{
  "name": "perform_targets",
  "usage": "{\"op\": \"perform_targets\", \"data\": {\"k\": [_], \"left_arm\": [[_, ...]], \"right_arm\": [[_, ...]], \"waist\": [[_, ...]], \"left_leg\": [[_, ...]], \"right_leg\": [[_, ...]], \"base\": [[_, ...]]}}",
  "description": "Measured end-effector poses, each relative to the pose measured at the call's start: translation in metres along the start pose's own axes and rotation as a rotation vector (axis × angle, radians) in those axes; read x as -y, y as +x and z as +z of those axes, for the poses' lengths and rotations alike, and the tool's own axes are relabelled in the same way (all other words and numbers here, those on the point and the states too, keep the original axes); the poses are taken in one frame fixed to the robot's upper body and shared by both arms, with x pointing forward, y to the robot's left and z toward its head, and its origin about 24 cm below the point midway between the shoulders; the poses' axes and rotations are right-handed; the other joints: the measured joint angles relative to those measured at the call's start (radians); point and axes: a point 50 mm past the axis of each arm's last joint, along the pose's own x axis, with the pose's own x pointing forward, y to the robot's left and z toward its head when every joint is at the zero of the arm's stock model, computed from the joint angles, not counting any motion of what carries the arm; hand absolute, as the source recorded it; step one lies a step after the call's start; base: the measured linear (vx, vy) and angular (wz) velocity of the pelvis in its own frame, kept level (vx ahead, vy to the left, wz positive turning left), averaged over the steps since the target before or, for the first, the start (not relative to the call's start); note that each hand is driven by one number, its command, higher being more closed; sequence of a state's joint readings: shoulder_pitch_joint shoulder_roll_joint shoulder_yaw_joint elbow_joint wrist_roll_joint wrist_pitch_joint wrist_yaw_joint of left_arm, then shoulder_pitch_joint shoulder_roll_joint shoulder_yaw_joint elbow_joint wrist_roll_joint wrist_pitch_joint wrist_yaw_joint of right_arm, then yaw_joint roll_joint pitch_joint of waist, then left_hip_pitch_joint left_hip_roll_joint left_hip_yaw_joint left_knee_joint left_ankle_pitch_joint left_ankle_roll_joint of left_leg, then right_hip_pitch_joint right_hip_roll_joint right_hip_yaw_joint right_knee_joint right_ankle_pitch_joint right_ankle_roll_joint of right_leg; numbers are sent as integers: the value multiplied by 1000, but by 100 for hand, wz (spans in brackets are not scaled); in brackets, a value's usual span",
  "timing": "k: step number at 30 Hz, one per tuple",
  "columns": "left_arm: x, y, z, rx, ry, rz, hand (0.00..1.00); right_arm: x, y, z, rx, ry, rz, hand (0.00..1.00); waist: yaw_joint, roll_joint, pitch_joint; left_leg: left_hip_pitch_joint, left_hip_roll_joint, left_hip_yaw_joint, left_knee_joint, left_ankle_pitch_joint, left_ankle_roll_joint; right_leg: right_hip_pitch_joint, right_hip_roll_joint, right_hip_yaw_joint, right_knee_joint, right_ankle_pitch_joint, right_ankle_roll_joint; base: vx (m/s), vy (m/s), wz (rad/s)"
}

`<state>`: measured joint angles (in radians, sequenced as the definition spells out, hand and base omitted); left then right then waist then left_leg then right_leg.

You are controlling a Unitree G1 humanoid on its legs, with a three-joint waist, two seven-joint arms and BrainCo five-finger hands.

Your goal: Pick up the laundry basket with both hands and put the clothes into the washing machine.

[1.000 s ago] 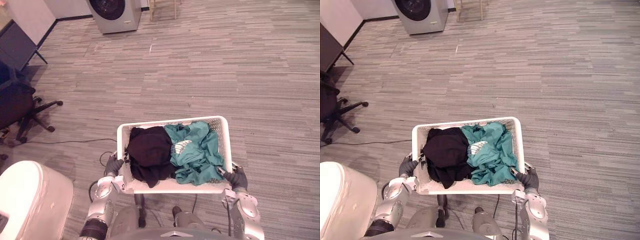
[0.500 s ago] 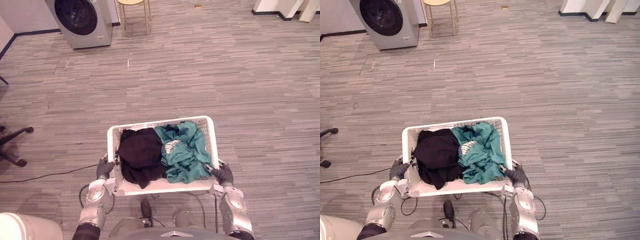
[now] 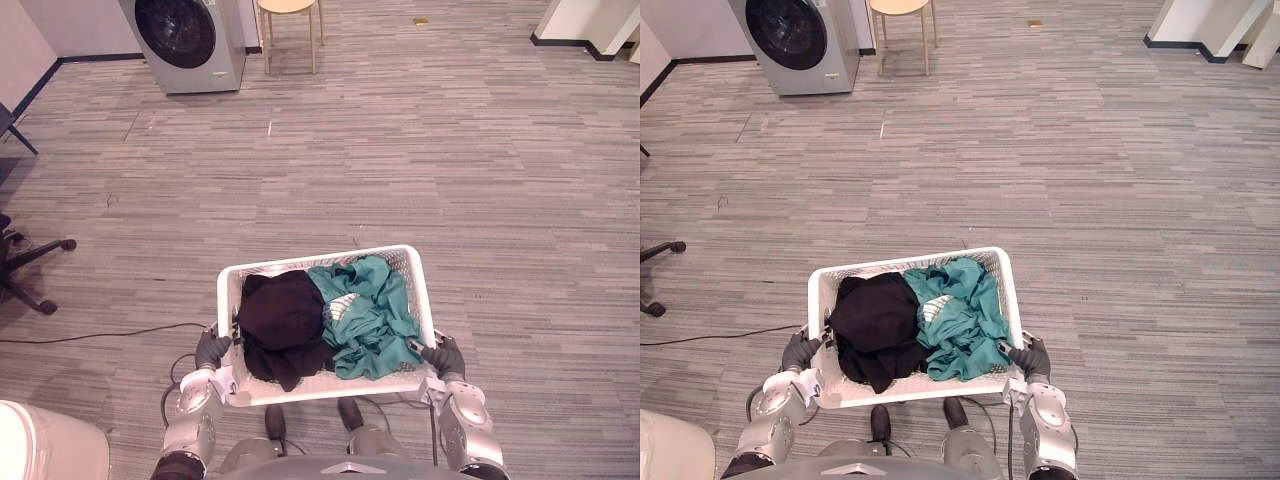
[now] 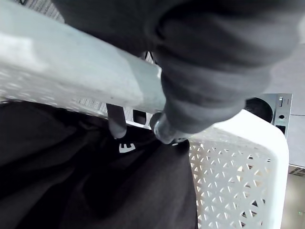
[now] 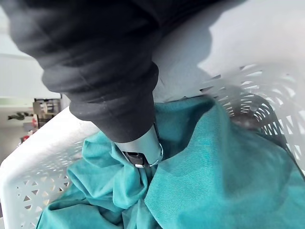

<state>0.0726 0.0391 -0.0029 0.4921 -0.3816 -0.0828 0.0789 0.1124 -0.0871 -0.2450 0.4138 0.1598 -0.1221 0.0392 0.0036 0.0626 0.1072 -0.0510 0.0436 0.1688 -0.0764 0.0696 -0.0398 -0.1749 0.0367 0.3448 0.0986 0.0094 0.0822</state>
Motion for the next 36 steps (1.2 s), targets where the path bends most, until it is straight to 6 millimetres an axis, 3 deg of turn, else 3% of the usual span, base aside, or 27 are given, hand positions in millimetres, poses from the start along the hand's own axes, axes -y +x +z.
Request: {"op": "perform_targets", "data": {"k": [4, 12, 17, 22, 25, 26, 27, 29, 31, 33, 35, 36], "left_arm": [[0, 0, -5, -23, 14, -5, 100], [-6, -6, -41, -201, 145, -52, 100], [-2, -1, -35, -189, 127, -65, 100], [-2, 0, -33, -182, 109, -62, 100], [5, 2, -24, -141, 90, -83, 100], [7, 2, -19, -120, 79, -88, 100], [5, 3, -16, -107, 72, -80, 100], [-1, 6, -4, -65, 52, -57, 100], [-9, 10, 9, -19, 20, -17, 100], [-9, 15, 20, 16, 4, -2, 100], [-5, 21, 31, 48, -1, -9, 100], [1, 27, 38, 66, -6, -23, 100]], "right_arm": [[5, -7, -10, -32, 1, -13, 100], [33, -53, -71, -270, 93, -91, 100], [33, -49, -67, -268, 100, -80, 100], [32, -39, -60, -250, 86, -61, 100], [32, -30, -51, -229, 81, -58, 100], [31, -28, -49, -219, 83, -58, 100], [28, -24, -45, -203, 85, -47, 100], [14, -11, -33, -165, 85, 1, 100], [-2, 3, -19, -117, 87, 52, 100], [-12, 14, -5, -70, 92, 78, 100], [-16, 18, 2, -44, 99, 85, 100], [-16, 23, 11, -8, 104, 80, 100]], "waist": [[-4, 4, -3], [-43, 8, -11], [-38, 2, -22], [-10, 0, -22], [-3, -21, -7], [-3, -39, 7], [-4, -55, 20], [-3, -65, 40], [-1, -72, 61], [-1, -72, 72], [-19, -91, 80], [-42, -90, 113]], "left_leg": [[3, 1, 3, 0, 0, 0], [49, 4, 38, -7, -10, -6], [25, 1, 55, -8, -14, -5], [-47, -18, 47, -8, -6, 3], [-88, -67, 43, 32, -12, 40], [-97, -91, 22, 75, -23, 59], [-88, -117, -12, 94, -40, 82], [-77, -117, -50, 100, -49, 96], [-90, -97, -61, 118, -71, 127], [-84, -85, -71, 85, -85, 136], [-73, -111, -80, 58, -87, 141], [-60, -115, -75, 73, -73, 115]], "right_leg": [[2, 0, 2, 0, 0, 0], [40, 3, 30, -8, 3, 1], [36, -10, 23, -41, 15, 6], [-19, -45, -28, -36, 5, 20], [-91, -96, -80, 116, -90, 61], [-107, -121, -94, 222, -146, 91], [-113, -137, -91, 322, -157, 94], [-202, -108, -84, 500, -140, 73], [-250, -60, -118, 508, -197, 65], [-269, -10, -175, 373, -187, 47], [-264, -15, -219, 195, -132, 17], [-242, -20, -218, 165, -25, -9]], "base": [[0, 0, 0], [-13, -3, -13], [-69, 1, 2], [-25, 10, 34], [67, 93, 81], [68, 44, 95], [54, 40, 95], [103, 48, 63], [110, -4, 45], [124, -71, 40], [195, -86, 57], [349, -100, 50]]}}
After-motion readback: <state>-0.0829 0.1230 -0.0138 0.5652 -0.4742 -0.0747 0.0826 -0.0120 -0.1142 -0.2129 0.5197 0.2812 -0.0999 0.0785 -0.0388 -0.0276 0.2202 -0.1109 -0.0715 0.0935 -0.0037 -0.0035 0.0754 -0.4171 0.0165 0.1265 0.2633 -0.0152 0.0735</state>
